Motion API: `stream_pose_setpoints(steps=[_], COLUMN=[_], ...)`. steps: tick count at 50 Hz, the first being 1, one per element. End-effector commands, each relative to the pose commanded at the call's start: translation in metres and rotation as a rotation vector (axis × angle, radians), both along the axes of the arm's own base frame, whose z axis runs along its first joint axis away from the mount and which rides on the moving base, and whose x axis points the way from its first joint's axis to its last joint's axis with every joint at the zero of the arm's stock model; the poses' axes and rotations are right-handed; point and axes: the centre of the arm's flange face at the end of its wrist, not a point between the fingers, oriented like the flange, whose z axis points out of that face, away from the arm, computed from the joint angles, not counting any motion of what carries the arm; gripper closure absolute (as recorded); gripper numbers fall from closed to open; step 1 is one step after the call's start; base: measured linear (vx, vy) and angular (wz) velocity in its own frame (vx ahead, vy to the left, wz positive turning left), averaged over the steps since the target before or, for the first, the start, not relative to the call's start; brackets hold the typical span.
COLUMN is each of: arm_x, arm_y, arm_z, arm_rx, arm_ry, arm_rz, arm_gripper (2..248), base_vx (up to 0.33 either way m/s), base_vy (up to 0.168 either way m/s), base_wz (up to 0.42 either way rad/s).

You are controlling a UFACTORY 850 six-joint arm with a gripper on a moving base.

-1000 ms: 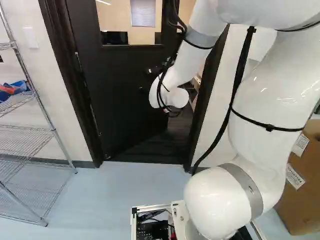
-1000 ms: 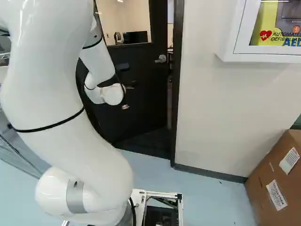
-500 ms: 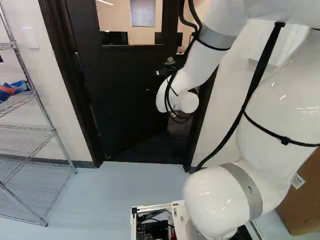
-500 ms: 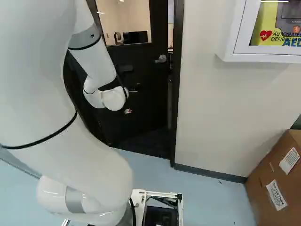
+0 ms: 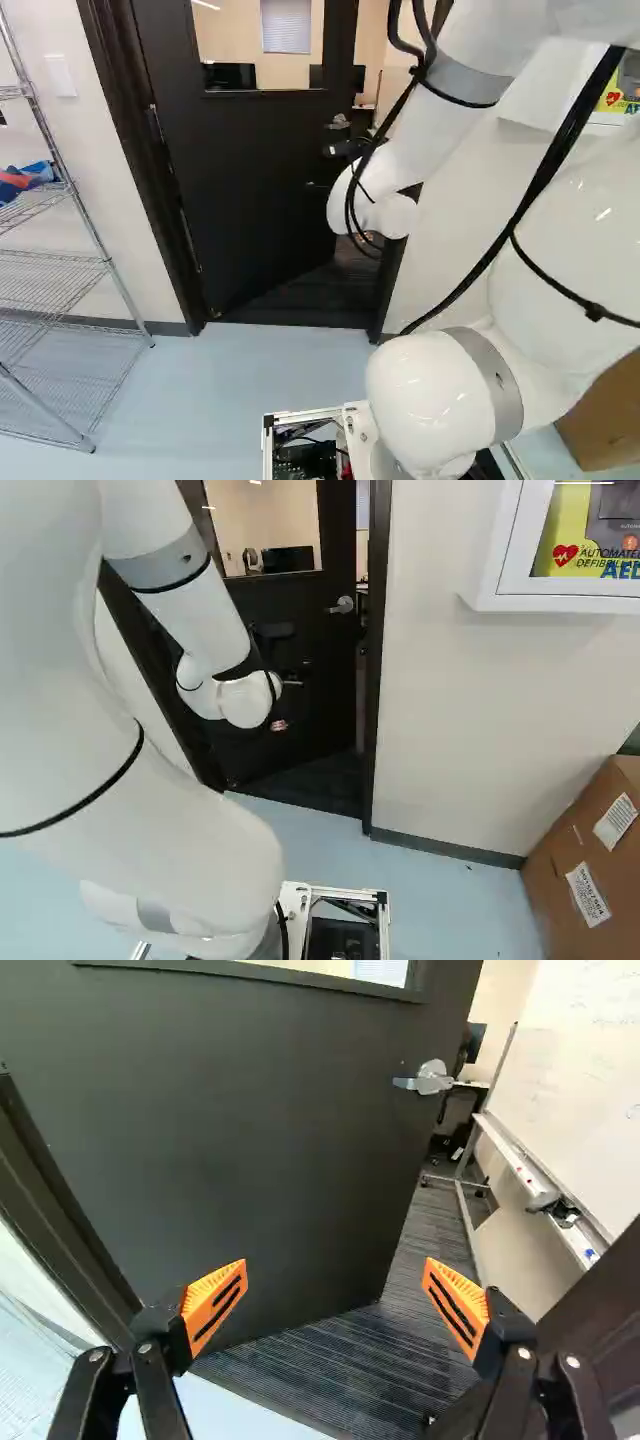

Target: Open the door and move inside

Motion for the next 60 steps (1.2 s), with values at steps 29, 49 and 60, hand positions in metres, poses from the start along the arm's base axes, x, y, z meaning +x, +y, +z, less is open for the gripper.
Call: stream_pose_setpoints(steps=[29, 49, 60], arm_x=[-0.037, -0.041, -0.041], arm_y=[-0.036, -0.041, -0.041], arm_z=[-0.003, -0.004, -0.004], arm_rx=[0.000, 0.000, 0.000], arm_ry=[-0.010, -0.011, -0.011], arm_rz=[-0.104, -0.121, -0.121], arm_gripper=[3, 3, 3], base_vx=[0.000, 0.000, 0.000], base_vy=[0.000, 0.000, 0.000], base_wz=[0.000, 0.000, 0.000])
